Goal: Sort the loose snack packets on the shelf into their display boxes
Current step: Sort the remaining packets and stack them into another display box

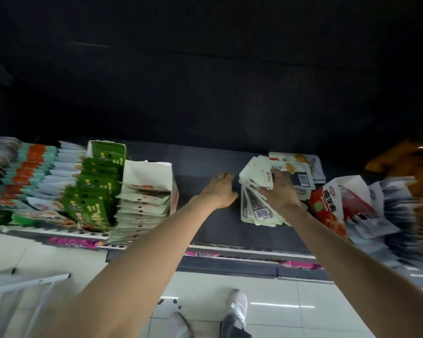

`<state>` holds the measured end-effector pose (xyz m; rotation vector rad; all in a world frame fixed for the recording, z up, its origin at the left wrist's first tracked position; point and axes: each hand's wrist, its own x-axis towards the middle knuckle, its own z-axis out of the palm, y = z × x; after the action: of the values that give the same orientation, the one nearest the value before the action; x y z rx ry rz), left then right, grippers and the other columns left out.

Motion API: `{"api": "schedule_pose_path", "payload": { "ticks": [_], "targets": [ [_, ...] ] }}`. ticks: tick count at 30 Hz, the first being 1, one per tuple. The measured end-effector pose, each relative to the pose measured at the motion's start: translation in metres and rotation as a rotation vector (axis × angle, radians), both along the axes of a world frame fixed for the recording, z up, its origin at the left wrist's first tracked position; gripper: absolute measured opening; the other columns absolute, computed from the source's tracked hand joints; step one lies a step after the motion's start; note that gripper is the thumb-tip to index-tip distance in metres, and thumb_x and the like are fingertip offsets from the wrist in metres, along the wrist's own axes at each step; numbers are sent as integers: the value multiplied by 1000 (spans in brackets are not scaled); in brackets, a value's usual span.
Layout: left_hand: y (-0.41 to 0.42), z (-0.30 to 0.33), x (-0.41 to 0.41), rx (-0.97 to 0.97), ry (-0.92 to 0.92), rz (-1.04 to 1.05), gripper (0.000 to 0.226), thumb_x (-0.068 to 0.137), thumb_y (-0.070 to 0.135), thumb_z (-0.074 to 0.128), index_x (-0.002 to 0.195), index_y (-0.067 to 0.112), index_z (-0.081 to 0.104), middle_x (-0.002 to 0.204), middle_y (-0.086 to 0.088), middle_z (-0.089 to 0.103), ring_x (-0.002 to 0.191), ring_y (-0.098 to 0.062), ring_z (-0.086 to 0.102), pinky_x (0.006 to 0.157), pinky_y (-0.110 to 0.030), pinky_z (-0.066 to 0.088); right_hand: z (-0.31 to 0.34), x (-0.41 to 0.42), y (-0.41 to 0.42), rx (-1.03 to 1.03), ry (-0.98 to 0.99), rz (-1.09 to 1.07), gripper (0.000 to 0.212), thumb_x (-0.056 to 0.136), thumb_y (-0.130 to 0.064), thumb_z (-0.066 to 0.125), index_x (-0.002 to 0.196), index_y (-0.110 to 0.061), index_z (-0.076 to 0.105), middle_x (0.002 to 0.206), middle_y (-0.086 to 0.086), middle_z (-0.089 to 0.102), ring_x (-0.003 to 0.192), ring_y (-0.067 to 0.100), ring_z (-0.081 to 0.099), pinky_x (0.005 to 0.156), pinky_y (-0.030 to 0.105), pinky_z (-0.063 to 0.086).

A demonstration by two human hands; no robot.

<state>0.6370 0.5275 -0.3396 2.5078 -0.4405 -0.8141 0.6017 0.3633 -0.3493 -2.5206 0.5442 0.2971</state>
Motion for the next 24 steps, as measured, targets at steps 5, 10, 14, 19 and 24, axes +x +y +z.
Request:
{"api": "schedule_pose_path", "payload": {
  "ticks": [5, 10, 14, 19, 24],
  "targets": [
    [-28, -35, 9, 319, -171, -308, 73, 95, 26, 41, 149, 20, -7, 157, 1, -15, 144, -24, -16, 115, -53, -6, -31, 22, -45, -132, 95, 49, 92, 89, -30, 60, 150, -14, -7, 159, 6, -5, 147, 22, -3, 120, 40, 12],
    [-34, -46, 10, 269, -108, -333, 60, 95, 20, 41, 149, 17, 15, 158, 1, 4, 146, -19, -6, 115, -54, -2, -45, 14, -41, -624, 178, 262, 57, 91, -34, 57, 136, -6, 36, 123, 15, 58, 104, 28, 63, 79, 39, 55],
    [-34, -31, 6, -120, -12, 31, 40, 96, 16, 40, 135, 14, 45, 141, -10, 43, 128, -27, 43, 102, -33, 36, -22, 11, -32, -667, -1, 460, 19, 97, -11, 42, 106, -6, 58, 93, 12, 68, 82, 27, 67, 62, 32, 51],
    [-17, 7, 5, -396, -9, 331, 43, 93, 25, 52, 132, 8, 40, 133, -5, 52, 122, -20, 50, 92, -28, 41, 37, 6, -12, 287, -302, -4, 24, 96, -10, 40, 73, -12, 45, 67, 6, 48, 60, 18, 44, 56, 31, 37],
    [30, 64, 0, -606, -270, 371, 19, 92, 20, 56, 107, 9, 60, 109, -1, 68, 97, -14, 64, 75, -26, 51, 83, 5, 40, 734, -430, -162, 19, 94, -3, 46, 105, -12, 59, 101, 4, 67, 89, 9, 64, 72, 21, 56]
  ]
}}
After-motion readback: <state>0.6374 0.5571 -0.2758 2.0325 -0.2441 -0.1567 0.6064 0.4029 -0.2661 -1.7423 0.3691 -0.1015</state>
